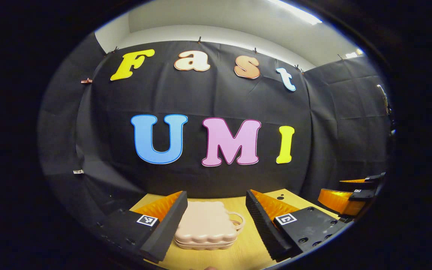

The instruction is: First open the suitcase, pack the skin care products into it, and then close the suitcase.

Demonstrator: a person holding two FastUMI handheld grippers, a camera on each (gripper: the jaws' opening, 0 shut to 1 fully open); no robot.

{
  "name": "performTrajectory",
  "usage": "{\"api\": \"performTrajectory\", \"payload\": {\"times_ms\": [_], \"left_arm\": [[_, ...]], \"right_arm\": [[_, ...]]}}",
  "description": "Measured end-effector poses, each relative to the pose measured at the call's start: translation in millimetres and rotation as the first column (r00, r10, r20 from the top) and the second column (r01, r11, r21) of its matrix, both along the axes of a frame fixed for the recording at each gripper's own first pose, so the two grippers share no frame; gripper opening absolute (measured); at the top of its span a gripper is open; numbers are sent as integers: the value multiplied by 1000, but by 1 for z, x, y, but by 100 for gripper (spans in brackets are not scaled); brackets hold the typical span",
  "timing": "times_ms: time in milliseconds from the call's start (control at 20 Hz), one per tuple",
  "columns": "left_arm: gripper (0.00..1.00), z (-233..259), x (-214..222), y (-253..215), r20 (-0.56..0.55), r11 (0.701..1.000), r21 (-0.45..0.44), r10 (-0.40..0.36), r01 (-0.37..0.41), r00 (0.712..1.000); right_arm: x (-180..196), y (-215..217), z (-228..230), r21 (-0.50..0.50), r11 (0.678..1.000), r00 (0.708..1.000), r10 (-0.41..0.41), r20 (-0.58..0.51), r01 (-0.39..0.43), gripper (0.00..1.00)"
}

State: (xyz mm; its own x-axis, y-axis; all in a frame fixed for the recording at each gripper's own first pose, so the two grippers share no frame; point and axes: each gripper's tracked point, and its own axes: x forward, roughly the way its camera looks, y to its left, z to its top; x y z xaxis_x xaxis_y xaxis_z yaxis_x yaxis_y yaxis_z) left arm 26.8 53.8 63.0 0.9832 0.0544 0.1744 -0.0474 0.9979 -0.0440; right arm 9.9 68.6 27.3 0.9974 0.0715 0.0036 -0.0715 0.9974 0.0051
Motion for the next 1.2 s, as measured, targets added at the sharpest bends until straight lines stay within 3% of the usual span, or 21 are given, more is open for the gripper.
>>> {"api": "performTrajectory", "payload": {"times_ms": [250, 600, 1200], "left_arm": [[98, -17, -8, 2, -20, 1000, -15, 3, -3, 1000], [97, -24, -25, 5, -36, 1000, 3, 6, -6, 999], [98, -21, -61, 23, -49, 998, -3, 62, -62, 997]], "right_arm": [[-11, 18, -13, -47, 997, 998, 56, -10, -57, 97], [-16, 20, -22, -3, 999, 999, 48, -25, -48, 97], [-8, 48, -25, 14, 992, 991, 126, -52, -126, 97]]}}
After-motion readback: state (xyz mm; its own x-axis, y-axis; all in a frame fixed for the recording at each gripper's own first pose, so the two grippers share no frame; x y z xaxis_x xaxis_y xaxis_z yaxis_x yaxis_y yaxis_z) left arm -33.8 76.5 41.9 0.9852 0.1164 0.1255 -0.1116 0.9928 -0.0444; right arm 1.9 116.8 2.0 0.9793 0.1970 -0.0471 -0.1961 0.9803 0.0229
